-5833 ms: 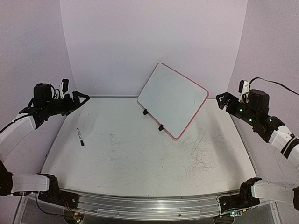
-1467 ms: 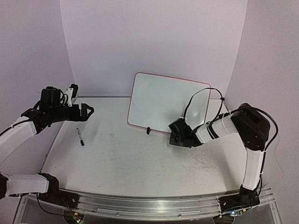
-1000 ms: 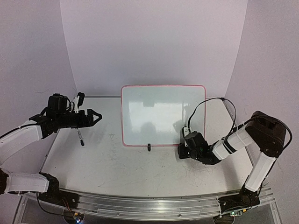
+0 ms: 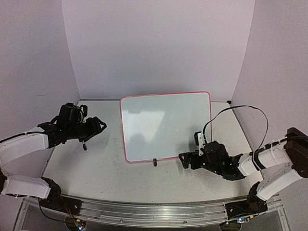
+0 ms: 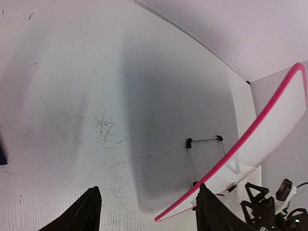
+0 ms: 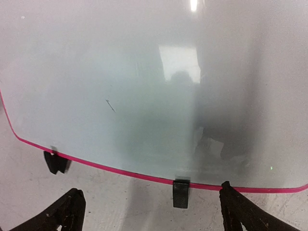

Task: Write a sentence on the whiteboard
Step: Move the whiteboard to the center of the board, then pick up the whiteboard marker from the corner of the board.

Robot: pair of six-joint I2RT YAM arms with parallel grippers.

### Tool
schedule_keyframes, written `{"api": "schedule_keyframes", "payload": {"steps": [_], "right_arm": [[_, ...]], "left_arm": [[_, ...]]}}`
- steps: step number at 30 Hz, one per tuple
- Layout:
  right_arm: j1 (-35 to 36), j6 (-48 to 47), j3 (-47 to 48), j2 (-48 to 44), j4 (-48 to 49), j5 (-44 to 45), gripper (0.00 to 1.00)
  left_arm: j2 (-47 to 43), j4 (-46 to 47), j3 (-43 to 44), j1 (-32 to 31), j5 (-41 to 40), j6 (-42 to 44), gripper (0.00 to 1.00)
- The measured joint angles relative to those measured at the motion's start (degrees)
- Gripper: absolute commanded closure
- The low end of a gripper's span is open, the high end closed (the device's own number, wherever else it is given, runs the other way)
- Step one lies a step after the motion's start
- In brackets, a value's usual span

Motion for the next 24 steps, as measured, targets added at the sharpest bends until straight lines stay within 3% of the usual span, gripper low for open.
{"api": "schedule_keyframes", "payload": {"steps": [8,14,20,24], "right_arm": [[0.0,3.66,-0.41,-13.36,-6.93,-1.35,0.02],[0.0,3.92,-0.33,-17.85,-11.16,-0.5,0.02],[0.0,4.52,-0.33,-19.99,-13.36,0.21,0.02],[0.0,5.22,-0.33,-22.07,-14.81,0.45,0.02]], "left_arm": [[14.62,-2.45,6.37,-11.15,-11.47,0.03,0.3],[22.13,-2.97,12.47,-15.39,-16.34,0.02,0.32],[25.12,-2.86,14.19,-17.75,-17.29,0.02,0.29],[24.1,-2.49,13.13,-18.39,-18.44,-0.32,0.21]]}}
